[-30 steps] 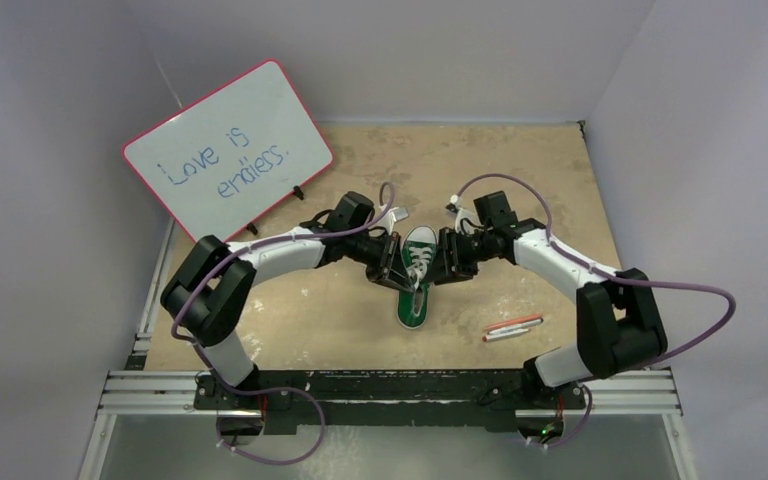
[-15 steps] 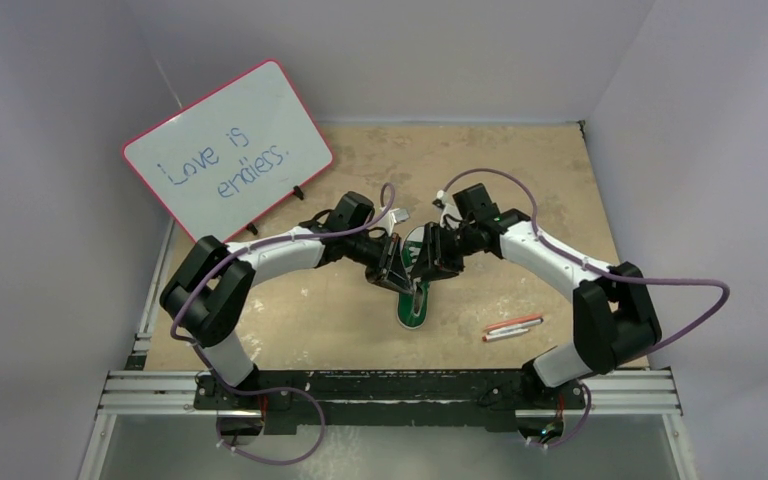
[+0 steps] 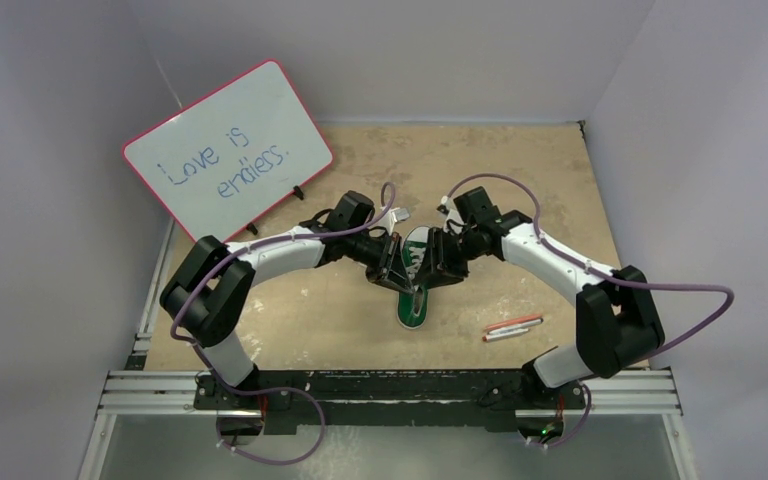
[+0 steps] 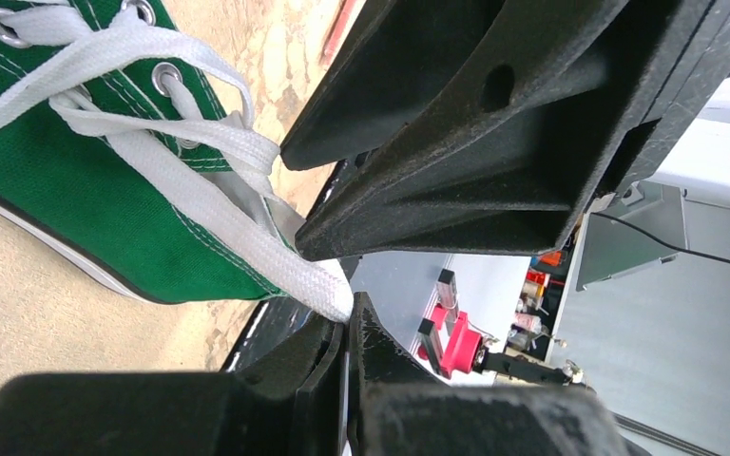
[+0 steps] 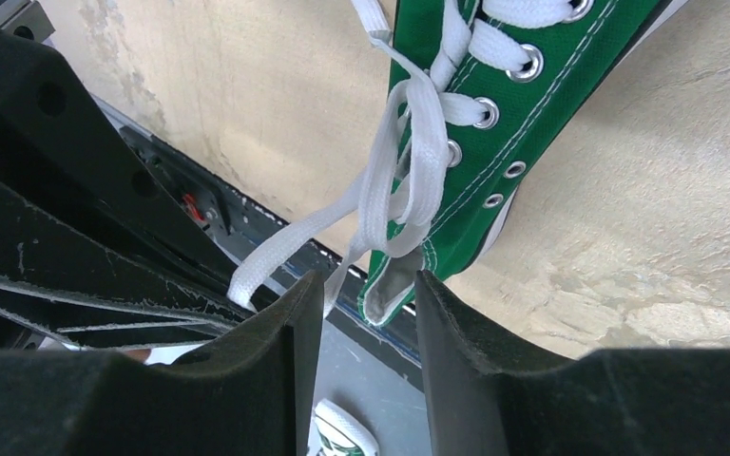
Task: Tie the shoes
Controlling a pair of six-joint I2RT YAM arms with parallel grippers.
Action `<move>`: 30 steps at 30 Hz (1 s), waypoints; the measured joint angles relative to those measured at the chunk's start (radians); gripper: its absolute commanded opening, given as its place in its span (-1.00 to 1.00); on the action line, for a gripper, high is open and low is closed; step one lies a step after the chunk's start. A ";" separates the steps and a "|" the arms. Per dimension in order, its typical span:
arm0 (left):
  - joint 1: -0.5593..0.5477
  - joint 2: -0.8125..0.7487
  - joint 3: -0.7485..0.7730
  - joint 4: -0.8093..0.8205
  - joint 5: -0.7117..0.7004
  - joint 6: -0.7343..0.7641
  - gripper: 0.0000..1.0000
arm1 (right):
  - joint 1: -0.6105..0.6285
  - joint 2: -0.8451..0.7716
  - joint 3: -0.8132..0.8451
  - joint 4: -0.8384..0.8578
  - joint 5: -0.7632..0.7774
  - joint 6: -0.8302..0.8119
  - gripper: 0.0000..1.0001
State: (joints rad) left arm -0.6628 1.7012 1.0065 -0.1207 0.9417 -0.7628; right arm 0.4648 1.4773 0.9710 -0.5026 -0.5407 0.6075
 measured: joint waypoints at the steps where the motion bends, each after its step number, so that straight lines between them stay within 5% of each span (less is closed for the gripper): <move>1: 0.000 0.000 0.000 0.000 0.002 0.000 -1.00 | 0.002 -0.001 -0.001 0.001 -0.002 0.003 -0.14; 6: 0.000 0.000 0.000 0.008 0.007 -0.003 -1.00 | 0.025 0.011 -0.003 0.013 -0.027 0.007 -0.34; 9: 0.000 0.000 0.001 0.018 0.010 -0.004 -0.95 | 0.033 0.013 -0.013 0.022 -0.046 0.011 -1.00; 15: 0.007 -0.006 0.017 -0.028 -0.013 0.045 -0.23 | 0.031 -0.010 -0.021 -0.040 -0.014 0.020 -1.00; 23: 0.085 -0.065 0.014 -0.129 -0.281 0.133 0.03 | 0.019 -0.075 -0.006 -0.171 0.113 -0.019 -1.00; 30: 0.015 -0.048 0.013 -0.156 -0.491 0.299 0.02 | 0.000 -0.024 0.091 -0.266 0.209 -0.079 -1.00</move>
State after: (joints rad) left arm -0.6476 1.6527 1.0195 -0.2764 0.4511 -0.4637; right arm 0.4648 1.4528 1.0622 -0.7681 -0.3313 0.5282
